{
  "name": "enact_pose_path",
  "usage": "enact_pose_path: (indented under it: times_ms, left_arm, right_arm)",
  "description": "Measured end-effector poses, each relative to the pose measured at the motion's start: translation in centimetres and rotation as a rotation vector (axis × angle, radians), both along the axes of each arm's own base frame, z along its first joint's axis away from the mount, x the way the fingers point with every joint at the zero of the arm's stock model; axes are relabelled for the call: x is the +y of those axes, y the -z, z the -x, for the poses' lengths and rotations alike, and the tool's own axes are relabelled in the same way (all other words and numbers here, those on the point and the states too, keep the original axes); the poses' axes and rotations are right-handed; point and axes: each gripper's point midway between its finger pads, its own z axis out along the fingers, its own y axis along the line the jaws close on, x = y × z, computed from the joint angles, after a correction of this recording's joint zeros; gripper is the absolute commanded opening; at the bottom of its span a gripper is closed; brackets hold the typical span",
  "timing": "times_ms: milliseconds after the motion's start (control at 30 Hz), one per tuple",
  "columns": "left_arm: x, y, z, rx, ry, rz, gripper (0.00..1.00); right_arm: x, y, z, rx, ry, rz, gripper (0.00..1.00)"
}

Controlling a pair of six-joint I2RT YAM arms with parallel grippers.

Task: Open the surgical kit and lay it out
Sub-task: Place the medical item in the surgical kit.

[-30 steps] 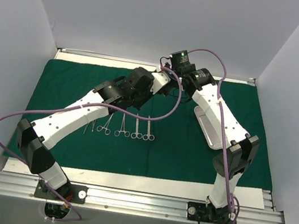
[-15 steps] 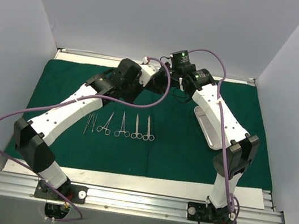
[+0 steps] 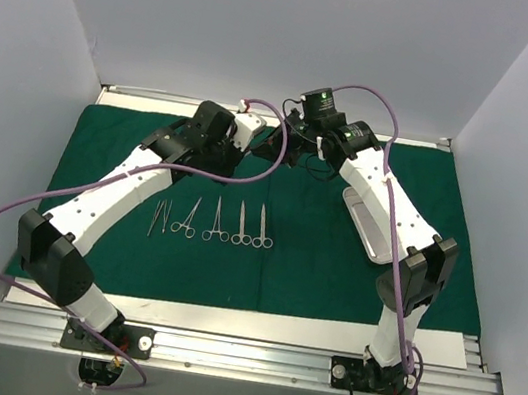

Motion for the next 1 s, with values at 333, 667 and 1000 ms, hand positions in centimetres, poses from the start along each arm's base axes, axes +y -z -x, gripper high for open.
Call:
enact_pose_path:
  times_ms: [333, 667, 1000]
  left_arm:
    - [1.3, -0.7, 1.0, -0.007, -0.015, 0.056, 0.1]
    - [1.4, -2.6, 1.7, -0.098, 0.016, 0.123, 0.65]
    - [0.8, -4.3, 1.9, -0.202, 0.132, 0.123, 0.68]
  right_arm:
    - [0.3, 0.2, 0.7, 0.022, -0.036, -0.015, 0.0]
    - [0.5, 0.1, 1.0, 0.033, -0.049, -0.027, 0.0]
    - [1.0, 0.3, 2.0, 0.099, -0.072, -0.069, 0.0]
